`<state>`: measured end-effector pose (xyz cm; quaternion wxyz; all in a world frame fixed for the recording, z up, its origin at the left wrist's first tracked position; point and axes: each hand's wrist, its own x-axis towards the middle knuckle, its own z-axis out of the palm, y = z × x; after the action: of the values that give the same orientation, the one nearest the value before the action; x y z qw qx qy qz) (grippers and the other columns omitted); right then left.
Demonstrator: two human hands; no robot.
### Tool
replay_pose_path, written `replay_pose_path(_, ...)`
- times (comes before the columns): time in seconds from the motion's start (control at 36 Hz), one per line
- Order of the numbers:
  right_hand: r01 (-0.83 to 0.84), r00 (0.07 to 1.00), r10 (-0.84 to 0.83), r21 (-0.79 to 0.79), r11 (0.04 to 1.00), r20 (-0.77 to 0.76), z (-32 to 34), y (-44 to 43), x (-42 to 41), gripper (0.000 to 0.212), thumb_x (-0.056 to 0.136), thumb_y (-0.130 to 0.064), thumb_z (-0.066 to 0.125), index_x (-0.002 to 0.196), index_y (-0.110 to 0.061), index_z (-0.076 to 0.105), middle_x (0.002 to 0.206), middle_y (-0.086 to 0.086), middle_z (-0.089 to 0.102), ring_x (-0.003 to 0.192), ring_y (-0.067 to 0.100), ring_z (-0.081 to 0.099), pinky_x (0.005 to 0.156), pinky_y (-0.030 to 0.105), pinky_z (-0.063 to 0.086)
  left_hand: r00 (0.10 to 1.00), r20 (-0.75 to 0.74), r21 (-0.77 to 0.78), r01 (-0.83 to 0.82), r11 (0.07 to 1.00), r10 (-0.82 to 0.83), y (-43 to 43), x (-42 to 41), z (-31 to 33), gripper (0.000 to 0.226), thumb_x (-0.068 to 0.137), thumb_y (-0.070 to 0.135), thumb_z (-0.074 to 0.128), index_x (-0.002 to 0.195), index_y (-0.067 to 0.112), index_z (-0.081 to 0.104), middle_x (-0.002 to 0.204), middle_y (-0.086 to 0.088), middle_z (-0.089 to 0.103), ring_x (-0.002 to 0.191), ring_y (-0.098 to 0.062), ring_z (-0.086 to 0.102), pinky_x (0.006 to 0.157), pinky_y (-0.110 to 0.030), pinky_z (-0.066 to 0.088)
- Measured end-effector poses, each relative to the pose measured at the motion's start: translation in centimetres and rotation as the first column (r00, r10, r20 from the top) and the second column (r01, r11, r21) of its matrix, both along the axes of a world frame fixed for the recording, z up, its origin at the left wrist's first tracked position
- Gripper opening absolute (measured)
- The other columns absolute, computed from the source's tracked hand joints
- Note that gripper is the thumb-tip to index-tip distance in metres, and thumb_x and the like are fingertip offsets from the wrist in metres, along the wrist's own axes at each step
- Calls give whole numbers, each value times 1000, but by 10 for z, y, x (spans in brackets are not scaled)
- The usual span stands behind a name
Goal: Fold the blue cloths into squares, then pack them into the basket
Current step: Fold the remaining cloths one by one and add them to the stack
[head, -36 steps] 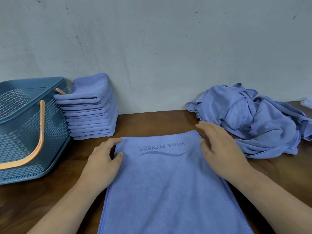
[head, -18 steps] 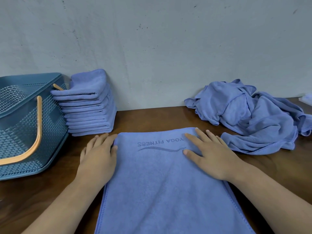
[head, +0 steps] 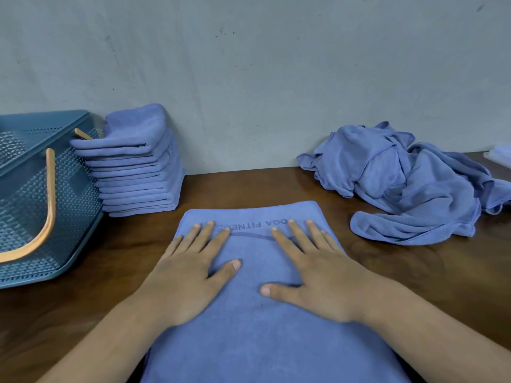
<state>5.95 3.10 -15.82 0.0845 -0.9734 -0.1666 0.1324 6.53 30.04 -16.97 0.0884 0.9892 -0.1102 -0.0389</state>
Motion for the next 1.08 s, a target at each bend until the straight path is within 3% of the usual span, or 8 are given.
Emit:
replay_pose_path(0.22, 109, 994, -109, -65, 992, 13, 6, -11, 5, 112, 71, -107, 16, 161, -51, -19, 173, -7, -25, 159, 32, -27, 131, 49, -5, 1000, -1, 9, -31, 999, 31, -1, 2, 1, 78, 94, 85, 12, 162, 55, -10, 172, 18, -24, 157, -6, -26, 131, -37, -11)
replay_pose_path(0.36, 149, 989, -146, -80, 986, 33, -1, -19, 11, 111, 74, -105, 9, 164, -45, -15, 175, -3, -21, 162, 29, -17, 131, 48, -1, 999, -33, 18, -32, 999, 32, 0, 0, -5, 82, 93, 86, 14, 164, 51, -8, 173, 17, -22, 158, -7, -25, 131, -38, -10)
replay_pose_path(0.5, 200, 977, -196, -35, 979, 80, 11, -21, 15, 100, 82, -97, 9, 167, -44, -3, 177, -5, -9, 162, 33, -13, 130, 55, 0, 1000, 12, -23, -18, 1000, 18, -5, 3, 4, 83, 96, 84, 19, 167, 44, 6, 176, 15, -7, 161, -8, -15, 132, -44, -5)
replay_pose_path(0.61, 93, 984, -88, -23, 995, 152, 19, 15, -16, 81, 100, -77, 16, 169, -34, 6, 177, -2, -3, 163, 26, -9, 130, 54, 3, 999, 24, -15, 43, 999, -43, -9, -22, 11, 66, 105, 69, 28, 165, 40, 24, 176, 15, 8, 162, -9, -3, 132, -42, 0)
replay_pose_path(0.72, -64, 995, 62, 18, 998, 80, 17, 59, -69, 69, 110, -58, 26, 169, -31, 7, 177, -3, -5, 163, 21, -7, 131, 45, 2, 998, 8, -78, 63, 995, -62, -8, -64, 8, 57, 111, 51, 33, 165, 42, 21, 175, 19, 7, 161, -5, -2, 131, -35, 0)
replay_pose_path(0.86, -34, 994, 31, 24, 999, 108, 0, 40, -100, 73, 104, -75, 18, 165, -46, -9, 173, -9, -25, 159, 15, -27, 131, 43, -8, 997, 40, -43, 62, 997, -61, -7, -94, -7, 70, 98, 65, -1, 166, 47, -4, 170, 25, -19, 158, -1, -22, 132, -38, -6)
replay_pose_path(0.94, 74, 992, -75, 16, 997, 99, -1, 10, -108, 84, 96, -86, 18, 164, -48, -14, 171, -10, -31, 156, 12, -32, 131, 37, -10, 998, 43, -48, 52, 997, -50, -8, -97, -5, 67, 105, 69, 10, 165, 46, -9, 171, 21, -23, 156, -3, -27, 131, -36, -11)
replay_pose_path(1.08, 236, 968, -239, 44, 971, 76, -4, -19, -122, 97, 87, -96, 12, 164, -44, -17, 169, -13, -33, 153, 6, -34, 130, 33, -8, 999, 7, -32, 43, 999, -43, -6, -102, -1, 79, 98, 83, 13, 165, 48, -11, 170, 19, -27, 156, -5, -29, 131, -37, -12)
